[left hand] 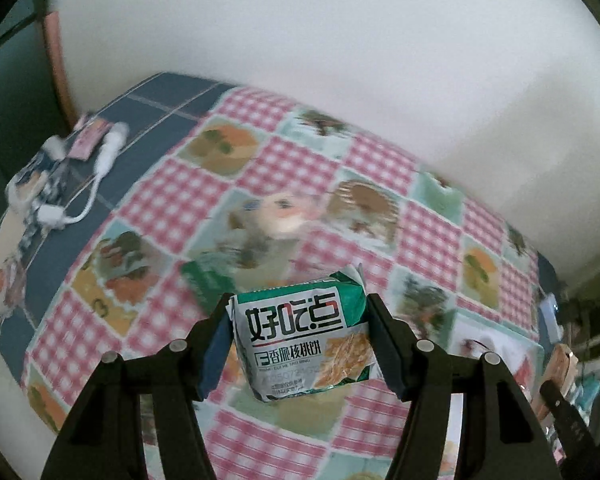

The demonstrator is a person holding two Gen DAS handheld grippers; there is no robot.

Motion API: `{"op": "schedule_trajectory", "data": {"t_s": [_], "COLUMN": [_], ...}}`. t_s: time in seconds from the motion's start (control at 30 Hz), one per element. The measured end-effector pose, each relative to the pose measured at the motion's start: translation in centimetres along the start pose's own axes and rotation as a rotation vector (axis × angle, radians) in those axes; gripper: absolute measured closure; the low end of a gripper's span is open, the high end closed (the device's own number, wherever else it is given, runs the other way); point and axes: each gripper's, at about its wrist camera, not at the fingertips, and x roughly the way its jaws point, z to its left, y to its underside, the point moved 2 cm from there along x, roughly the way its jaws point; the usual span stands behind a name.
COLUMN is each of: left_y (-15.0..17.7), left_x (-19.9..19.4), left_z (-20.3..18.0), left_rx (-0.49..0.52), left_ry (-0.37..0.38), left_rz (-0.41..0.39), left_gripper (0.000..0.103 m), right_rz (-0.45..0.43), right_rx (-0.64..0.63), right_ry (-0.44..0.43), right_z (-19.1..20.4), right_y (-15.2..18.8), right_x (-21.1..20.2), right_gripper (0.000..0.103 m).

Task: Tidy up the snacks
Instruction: 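Carry both packs over the tray and open both tools to drop them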

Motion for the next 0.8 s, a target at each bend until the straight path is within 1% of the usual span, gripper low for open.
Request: {"op": "schedule_trajectory", "data": {"t_s": [0.17,0.37,0.63,0.8], "left_y": [1.2,3.9,8.2,10.3], "left_x": [-0.6,-0.7,-1.2,-0.6], "left_z": [-4.3,-10.7,-17.5,-19.9], "left_rx": [0.070,0.184,0.342,0.415], "left_ry": [0.053,0.141,0.186,0.174], "left_rz": [0.008,0.056,0.095,0.115], "left_gripper": [0.038,0.038,0.038,0.038], "right_rz": [-0.041,-0.063,-0.072,-0.029], "right_rx": [0.075,0.144,0.204,0.190], "right_ry": [0.028,0.030,0.047,0.050], "right_z": [-4.1,-7.8,-11.1,-11.4], "right_y": [-1.1,-1.3,-1.0,-0.5], "right_x": [-1.8,-3.0,-4.0,-2.9], "right_gripper": [0.061,0.061,0.061,0.061]}}
